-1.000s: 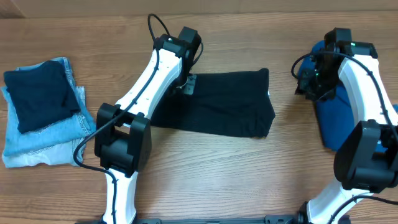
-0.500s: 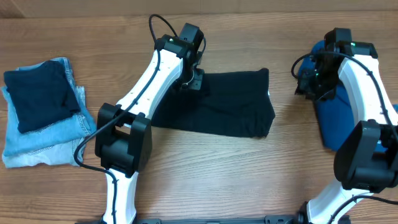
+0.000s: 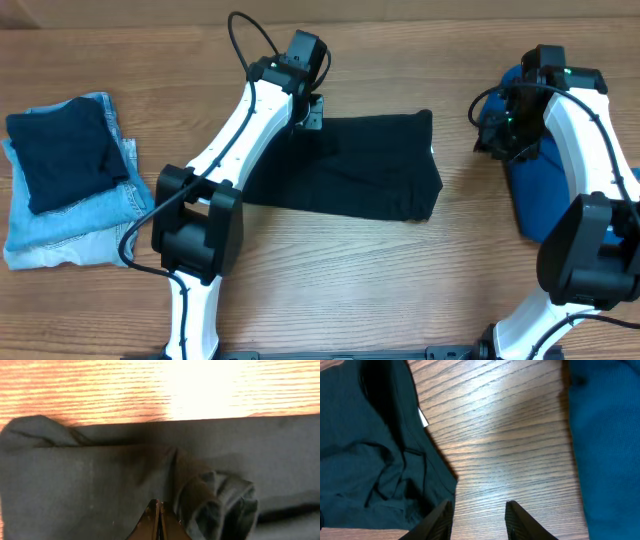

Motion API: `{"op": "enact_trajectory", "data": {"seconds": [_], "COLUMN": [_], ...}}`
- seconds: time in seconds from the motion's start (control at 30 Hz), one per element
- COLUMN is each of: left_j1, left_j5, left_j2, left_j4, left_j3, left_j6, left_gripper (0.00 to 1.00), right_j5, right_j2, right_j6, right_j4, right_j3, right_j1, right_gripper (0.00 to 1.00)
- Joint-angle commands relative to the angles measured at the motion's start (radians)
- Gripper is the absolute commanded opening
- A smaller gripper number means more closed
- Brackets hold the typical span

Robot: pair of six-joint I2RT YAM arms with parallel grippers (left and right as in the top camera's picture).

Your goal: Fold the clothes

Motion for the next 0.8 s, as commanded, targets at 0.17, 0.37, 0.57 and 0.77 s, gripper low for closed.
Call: {"op": "enact_trajectory", "data": {"seconds": [0.17,0.37,0.57,0.77], "left_j1": [-0.004,-0.024,0.039,0.098], "left_j5": [0.15,0.18,0.15,0.15], "left_j2": [0.005,0.005,-0.032,-0.043], "left_j4": [0.241,0.369,0.215,0.042], "left_j3": [-0.144,-0.196,-0.042,-0.014], "left_j6": [-0.047,-0.047,0.036,0.053], "left_gripper": [0.04,0.12,0.28,0.29], "right_j5": [-0.018,-0.074,-0.185,-0.265], "right_j2": [-0.012,-0.012,0.028,0.06], "right_j6": [-0.006,-0.006,-0.015,-0.044], "right_j4": [0.001,-0.043,0.089,0.283], "right_j3": [0.017,0.016,-0.09,-0.224], "right_j1": [-0.003,-0.003,0.006,0.033], "right_gripper": [0.38,0.51,0.79,0.93]}}
